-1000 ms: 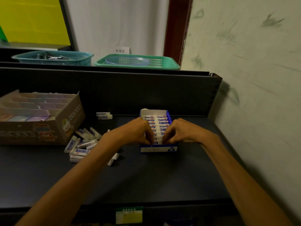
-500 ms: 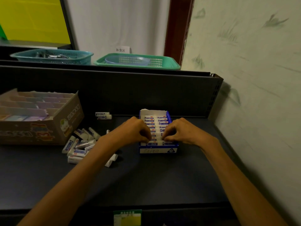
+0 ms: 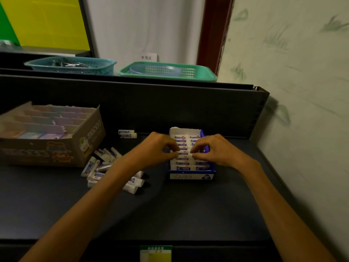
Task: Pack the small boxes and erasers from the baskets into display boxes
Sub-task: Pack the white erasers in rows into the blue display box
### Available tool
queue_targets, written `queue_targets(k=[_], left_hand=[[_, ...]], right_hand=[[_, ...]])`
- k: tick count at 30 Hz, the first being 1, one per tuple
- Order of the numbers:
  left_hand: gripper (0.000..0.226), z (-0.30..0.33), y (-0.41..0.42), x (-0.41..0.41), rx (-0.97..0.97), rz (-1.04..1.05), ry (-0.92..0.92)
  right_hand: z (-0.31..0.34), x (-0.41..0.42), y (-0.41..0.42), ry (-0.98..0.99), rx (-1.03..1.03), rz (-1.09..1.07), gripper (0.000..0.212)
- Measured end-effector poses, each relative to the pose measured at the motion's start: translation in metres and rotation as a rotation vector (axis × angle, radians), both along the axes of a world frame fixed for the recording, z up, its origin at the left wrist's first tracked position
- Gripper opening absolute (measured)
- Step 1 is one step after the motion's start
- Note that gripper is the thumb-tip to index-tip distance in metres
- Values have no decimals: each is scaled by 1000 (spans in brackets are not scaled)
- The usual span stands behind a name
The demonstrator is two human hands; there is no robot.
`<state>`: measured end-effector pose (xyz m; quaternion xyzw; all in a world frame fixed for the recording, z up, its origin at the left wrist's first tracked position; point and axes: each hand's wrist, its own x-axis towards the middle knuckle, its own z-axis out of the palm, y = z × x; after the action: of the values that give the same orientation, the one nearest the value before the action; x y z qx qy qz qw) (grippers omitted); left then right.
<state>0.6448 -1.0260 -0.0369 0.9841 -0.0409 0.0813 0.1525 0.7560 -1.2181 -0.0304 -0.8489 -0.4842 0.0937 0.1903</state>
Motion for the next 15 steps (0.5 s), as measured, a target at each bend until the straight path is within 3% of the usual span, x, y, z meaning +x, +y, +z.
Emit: queue_targets(k=[10, 15], left_hand=[[46, 0, 82, -45, 65, 304, -17], [46, -12, 118, -48, 17, 313, 6]], right_hand=[[-3, -15, 73, -166, 60, 0, 36], [-3, -28, 112, -163, 35, 6, 39]])
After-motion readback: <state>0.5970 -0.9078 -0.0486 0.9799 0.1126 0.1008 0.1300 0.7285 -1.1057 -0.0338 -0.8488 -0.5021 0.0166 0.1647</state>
